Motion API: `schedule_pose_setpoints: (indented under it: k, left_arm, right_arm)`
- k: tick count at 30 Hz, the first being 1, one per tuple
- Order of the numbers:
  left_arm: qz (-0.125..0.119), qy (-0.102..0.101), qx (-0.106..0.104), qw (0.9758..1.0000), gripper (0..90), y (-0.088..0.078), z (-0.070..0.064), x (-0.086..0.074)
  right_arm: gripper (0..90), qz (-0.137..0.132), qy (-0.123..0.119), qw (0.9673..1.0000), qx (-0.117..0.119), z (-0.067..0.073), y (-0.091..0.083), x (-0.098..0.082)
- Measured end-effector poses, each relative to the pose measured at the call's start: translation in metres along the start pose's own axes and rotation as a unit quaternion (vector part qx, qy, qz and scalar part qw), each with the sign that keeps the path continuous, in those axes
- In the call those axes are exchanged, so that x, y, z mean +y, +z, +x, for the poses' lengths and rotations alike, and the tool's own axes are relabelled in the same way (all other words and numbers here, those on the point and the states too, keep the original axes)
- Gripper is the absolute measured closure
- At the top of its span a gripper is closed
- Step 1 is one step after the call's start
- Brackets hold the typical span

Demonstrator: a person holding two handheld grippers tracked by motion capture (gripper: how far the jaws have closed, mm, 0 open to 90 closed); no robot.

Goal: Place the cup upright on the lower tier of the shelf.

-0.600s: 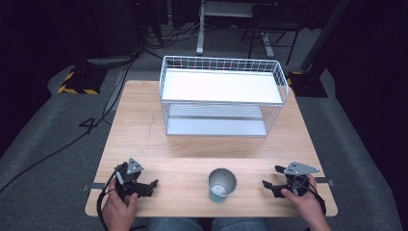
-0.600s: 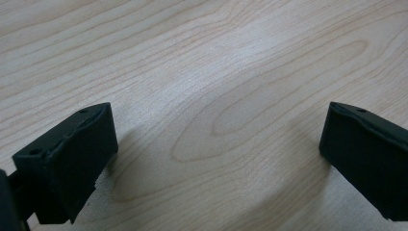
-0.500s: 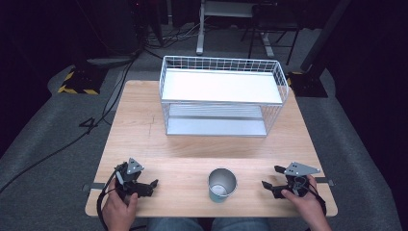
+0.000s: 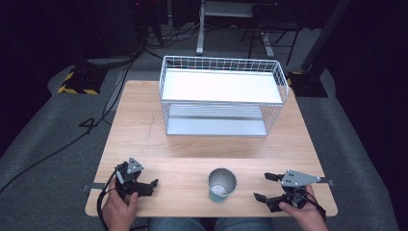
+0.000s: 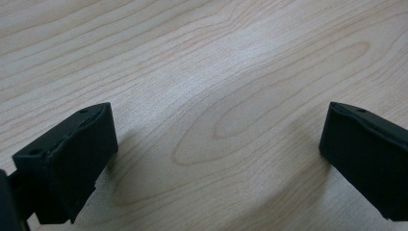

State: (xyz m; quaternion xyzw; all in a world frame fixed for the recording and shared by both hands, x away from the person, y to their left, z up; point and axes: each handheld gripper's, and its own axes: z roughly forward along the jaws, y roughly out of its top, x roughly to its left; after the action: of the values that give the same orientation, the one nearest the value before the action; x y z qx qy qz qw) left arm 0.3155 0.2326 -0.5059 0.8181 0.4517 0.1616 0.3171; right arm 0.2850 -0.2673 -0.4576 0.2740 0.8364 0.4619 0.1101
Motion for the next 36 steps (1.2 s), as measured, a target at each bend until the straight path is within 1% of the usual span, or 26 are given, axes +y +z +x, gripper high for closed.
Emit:
schedule_pose_setpoints:
  k: [1,2,3,4,7,8,9,11,14,16,17,19,20,22,26,29,31,32,33,34,36]
  left_arm:
    - [0.000,-0.001,-0.001,1.0000,0.2,0.000,0.000,0.000]
    - [0.000,-0.001,-0.001,1.0000,0.2,0.000,0.000,0.000]
    - [0.001,-0.001,0.000,1.0000,0.2,0.000,0.000,0.000]
    - [0.002,-0.001,-0.001,1.0000,0.2,0.000,0.000,0.000]
    - [0.000,-0.001,0.000,1.0000,0.2,0.000,0.000,0.000]
    - [0.000,-0.001,-0.001,1.0000,0.2,0.000,0.000,0.000]
    - [0.001,-0.001,-0.001,1.0000,0.2,0.000,0.000,0.000]
    - [0.001,-0.001,-0.001,1.0000,0.2,0.000,0.000,0.000]
    - [0.000,-0.001,-0.001,1.0000,0.2,0.000,0.000,0.000]
    - [0.001,-0.001,-0.001,1.0000,0.2,0.000,0.000,0.000]
    - [0.000,-0.001,-0.001,1.0000,0.2,0.000,0.000,0.000]
    - [0.000,-0.001,-0.001,1.0000,0.2,0.000,0.000,0.000]
    - [0.000,-0.001,-0.001,1.0000,0.2,0.000,0.000,0.000]
    - [0.000,-0.001,-0.001,1.0000,0.2,0.000,0.000,0.000]
    - [0.001,-0.001,0.000,1.0000,0.2,0.000,0.000,0.000]
    - [0.000,-0.001,-0.001,1.0000,0.2,0.000,0.000,0.000]
    - [0.001,0.000,0.000,1.0000,0.2,0.000,0.000,0.000]
    - [0.000,-0.001,-0.001,1.0000,0.2,0.000,0.000,0.000]
    - [0.000,-0.001,-0.001,1.0000,0.2,0.000,0.000,0.000]
    - [0.000,-0.001,-0.001,1.0000,0.2,0.000,0.000,0.000]
    - [0.001,-0.001,-0.001,1.0000,0.2,0.000,0.000,0.000]
  right_arm:
    - [16.0,-0.005,-0.006,0.9998,0.016,0.009,0.002,0.004]
    - [16.0,-0.005,-0.006,0.9998,0.016,0.009,0.002,0.004]
    - [15.9,-0.006,-0.008,0.9997,0.021,0.012,0.003,0.006]
    - [15.9,-0.008,-0.011,0.9994,0.031,0.017,0.006,0.008]
    - [15.9,-0.010,-0.015,0.9986,0.049,0.029,0.013,0.012]
    - [15.9,-0.007,-0.020,0.9978,0.062,0.036,0.018,0.013]
    - [15.9,-0.007,-0.020,0.9978,0.062,0.036,0.018,0.013]
    - [15.9,-0.005,-0.022,0.9974,0.068,0.040,0.023,0.013]
    - [15.9,-0.010,-0.015,0.9980,0.061,0.045,0.033,0.013]
    - [15.9,-0.013,-0.013,0.9981,0.059,0.046,0.035,0.013]
    - [15.9,-0.020,-0.006,0.9982,0.056,0.047,0.039,0.013]
    - [15.9,-0.022,-0.004,0.9983,0.054,0.048,0.041,0.013]
    - [15.9,-0.028,0.001,0.9986,0.046,0.050,0.046,0.013]
    - [15.9,-0.030,0.002,0.9986,0.043,0.050,0.047,0.013]
    - [15.9,-0.036,0.012,0.9987,0.034,0.054,0.058,0.015]
    - [15.8,-0.042,0.010,0.9986,0.030,0.056,0.064,0.016]
    - [15.8,-0.043,0.011,0.9986,0.028,0.058,0.069,0.017]
    - [15.7,-0.046,0.014,0.9985,0.027,0.059,0.074,0.018]
    - [15.7,-0.046,0.014,0.9985,0.027,0.059,0.074,0.018]
    - [15.7,-0.045,0.016,0.9985,0.028,0.060,0.080,0.018]
    - [15.7,-0.045,0.013,0.9985,0.027,0.062,0.085,0.019]
